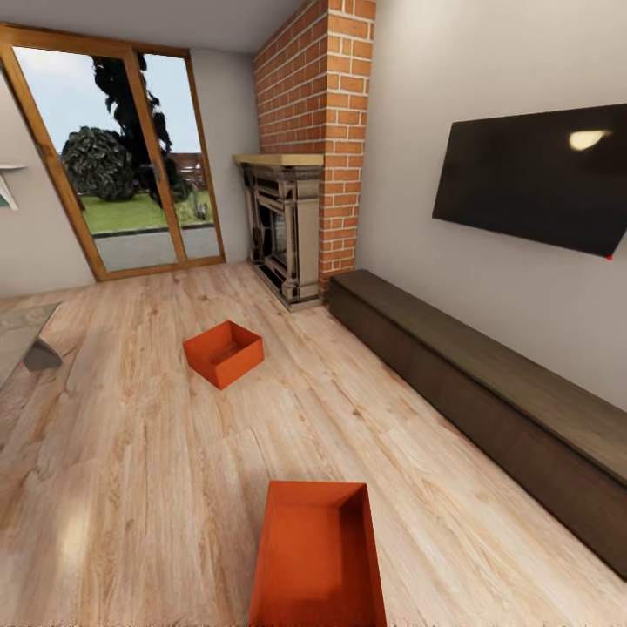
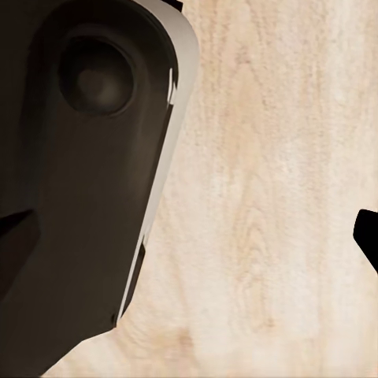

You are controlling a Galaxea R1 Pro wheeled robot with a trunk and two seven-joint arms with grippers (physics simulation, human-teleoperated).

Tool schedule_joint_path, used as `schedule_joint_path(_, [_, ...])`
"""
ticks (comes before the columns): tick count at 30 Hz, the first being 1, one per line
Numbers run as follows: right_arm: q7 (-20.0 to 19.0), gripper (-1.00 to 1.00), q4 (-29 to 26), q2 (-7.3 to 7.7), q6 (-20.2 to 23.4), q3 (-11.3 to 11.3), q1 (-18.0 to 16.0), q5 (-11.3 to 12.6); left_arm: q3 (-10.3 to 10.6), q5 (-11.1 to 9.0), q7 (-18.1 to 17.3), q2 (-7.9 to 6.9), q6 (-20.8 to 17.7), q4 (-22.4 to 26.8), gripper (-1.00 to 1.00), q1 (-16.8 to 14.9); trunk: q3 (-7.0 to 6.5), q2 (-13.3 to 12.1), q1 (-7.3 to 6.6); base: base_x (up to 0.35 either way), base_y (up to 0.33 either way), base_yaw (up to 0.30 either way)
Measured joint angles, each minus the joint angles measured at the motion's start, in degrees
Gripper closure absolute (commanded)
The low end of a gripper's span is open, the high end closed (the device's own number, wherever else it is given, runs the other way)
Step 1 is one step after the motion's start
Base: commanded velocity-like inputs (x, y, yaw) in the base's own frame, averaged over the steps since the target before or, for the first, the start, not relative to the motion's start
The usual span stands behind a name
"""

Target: Move the two storage containers from the living room to the garage. In the garage, place one container on the floor and stack the other container on top of it (either order is fine).

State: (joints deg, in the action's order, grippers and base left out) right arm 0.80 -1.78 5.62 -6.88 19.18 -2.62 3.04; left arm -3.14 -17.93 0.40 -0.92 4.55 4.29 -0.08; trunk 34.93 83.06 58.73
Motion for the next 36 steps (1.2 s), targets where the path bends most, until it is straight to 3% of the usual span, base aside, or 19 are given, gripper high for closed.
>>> schedule_joint_path(36, [0.02,-1.0,0.0,-0.07,0.36,0.29,0.0,-0.43,0.0,0.0,0.0,0.02,0.0,0.0,-1.0,0.01,3.31,0.0,0.0,0.0,0.0,0.031])
